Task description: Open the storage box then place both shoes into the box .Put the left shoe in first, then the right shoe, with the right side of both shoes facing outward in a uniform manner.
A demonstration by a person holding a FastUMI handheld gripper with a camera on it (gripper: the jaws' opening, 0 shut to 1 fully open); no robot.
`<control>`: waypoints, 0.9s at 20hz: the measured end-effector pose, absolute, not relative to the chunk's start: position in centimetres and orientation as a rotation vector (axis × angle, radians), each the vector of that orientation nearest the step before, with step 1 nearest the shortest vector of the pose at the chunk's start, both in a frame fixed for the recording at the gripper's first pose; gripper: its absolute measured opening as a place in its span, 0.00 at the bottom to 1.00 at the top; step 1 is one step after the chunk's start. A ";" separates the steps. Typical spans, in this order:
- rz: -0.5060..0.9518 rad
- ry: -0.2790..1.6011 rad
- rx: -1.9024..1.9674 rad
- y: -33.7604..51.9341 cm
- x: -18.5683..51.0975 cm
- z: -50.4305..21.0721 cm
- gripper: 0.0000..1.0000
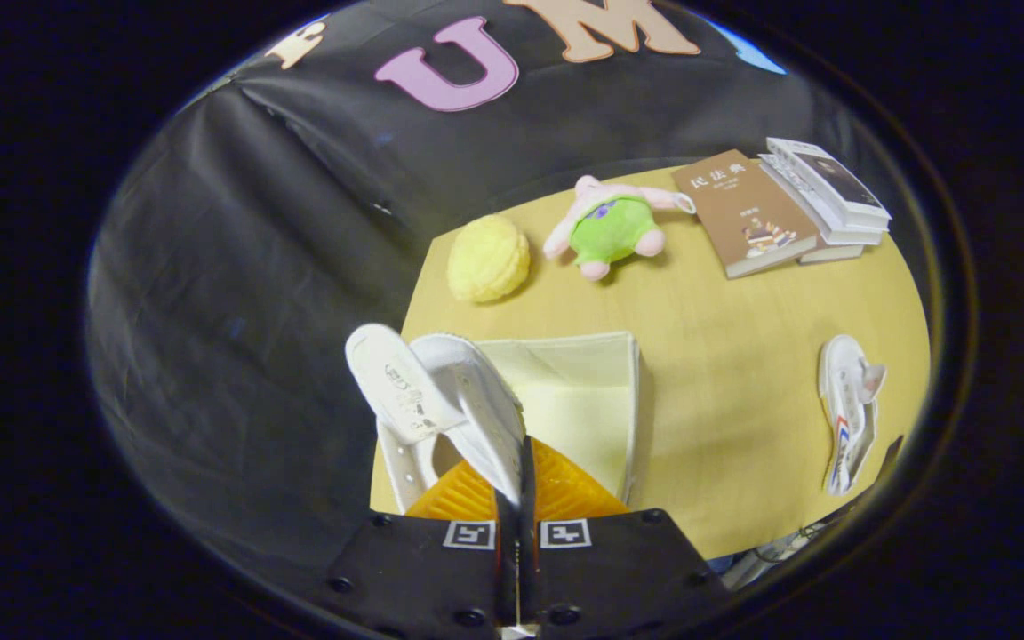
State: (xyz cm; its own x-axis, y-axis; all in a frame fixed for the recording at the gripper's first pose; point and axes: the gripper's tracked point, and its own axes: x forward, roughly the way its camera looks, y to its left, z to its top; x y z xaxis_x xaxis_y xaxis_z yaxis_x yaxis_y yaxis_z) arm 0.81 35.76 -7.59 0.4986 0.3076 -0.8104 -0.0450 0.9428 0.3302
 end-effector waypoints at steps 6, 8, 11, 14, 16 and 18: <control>0.131 1.085 0.362 37.7 -0.5 -10.7 0.05; 0.107 1.100 0.391 38.5 -0.7 -12.1 0.05; 0.060 1.114 0.406 38.8 -1.0 -14.0 0.05; -0.008 1.137 0.411 38.0 -2.0 -15.9 0.05; -0.050 1.144 0.429 37.4 -2.1 -16.6 0.06; -0.073 1.130 0.431 36.9 -1.7 -17.1 0.07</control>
State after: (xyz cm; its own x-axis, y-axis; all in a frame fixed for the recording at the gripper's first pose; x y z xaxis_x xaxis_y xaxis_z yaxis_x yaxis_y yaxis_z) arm -1.73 36.92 -17.08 0.4338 0.1587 -0.8869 0.2712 0.9157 0.2965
